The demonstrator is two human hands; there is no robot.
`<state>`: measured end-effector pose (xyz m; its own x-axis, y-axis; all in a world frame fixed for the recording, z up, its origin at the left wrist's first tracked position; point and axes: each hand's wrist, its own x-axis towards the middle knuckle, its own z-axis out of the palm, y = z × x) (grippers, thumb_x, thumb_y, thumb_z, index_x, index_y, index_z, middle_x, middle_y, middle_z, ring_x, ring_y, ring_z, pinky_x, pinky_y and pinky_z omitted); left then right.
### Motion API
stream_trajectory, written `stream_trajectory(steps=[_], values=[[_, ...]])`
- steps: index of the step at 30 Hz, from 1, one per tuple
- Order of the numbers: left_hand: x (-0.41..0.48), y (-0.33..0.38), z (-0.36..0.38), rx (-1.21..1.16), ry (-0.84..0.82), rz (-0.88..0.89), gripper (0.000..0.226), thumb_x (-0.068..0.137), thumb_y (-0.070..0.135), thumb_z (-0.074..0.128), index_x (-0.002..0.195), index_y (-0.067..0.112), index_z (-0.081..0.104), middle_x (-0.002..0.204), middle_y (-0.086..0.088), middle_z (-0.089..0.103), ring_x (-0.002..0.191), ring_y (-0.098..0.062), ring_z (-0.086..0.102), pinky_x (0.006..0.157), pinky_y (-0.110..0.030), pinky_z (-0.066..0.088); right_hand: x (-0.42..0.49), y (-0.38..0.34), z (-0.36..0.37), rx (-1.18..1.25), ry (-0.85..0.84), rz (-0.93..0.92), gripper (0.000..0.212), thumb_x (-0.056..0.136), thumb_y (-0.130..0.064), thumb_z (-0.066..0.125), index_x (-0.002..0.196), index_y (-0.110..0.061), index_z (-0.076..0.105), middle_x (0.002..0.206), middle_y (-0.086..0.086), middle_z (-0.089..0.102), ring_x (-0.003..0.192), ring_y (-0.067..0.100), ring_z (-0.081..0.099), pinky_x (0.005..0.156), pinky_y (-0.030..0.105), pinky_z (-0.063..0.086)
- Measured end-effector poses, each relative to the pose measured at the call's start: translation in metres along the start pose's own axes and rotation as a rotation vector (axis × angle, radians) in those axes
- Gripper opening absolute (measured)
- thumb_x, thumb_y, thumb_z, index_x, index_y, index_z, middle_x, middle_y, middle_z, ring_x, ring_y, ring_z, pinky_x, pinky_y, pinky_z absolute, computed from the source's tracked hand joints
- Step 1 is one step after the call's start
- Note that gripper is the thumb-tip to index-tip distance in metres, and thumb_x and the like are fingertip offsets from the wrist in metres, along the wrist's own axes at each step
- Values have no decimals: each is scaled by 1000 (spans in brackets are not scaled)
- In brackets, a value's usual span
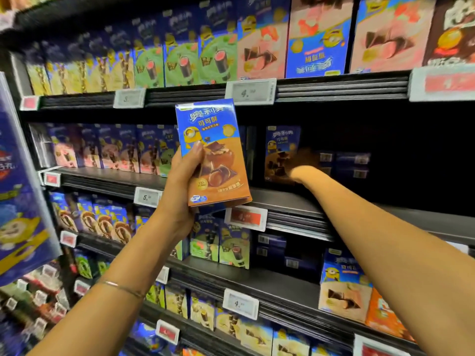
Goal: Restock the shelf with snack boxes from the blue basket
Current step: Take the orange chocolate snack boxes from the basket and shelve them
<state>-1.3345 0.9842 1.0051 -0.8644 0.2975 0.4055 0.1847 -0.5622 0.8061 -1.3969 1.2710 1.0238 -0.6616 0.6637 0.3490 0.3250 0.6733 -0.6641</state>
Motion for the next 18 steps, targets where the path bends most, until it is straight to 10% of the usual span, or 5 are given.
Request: stream_trajectory(steps=[18], values=[[21, -6, -20, -40, -175, -20, 28, 95, 46, 61, 99, 31, 85, 109, -3, 81, 95, -20, 80, 77, -36, 64, 24, -7, 20, -53, -151, -144, 45, 103, -37, 55, 138, -8, 57, 135, 20, 60, 119, 36, 60, 105, 44, 48]])
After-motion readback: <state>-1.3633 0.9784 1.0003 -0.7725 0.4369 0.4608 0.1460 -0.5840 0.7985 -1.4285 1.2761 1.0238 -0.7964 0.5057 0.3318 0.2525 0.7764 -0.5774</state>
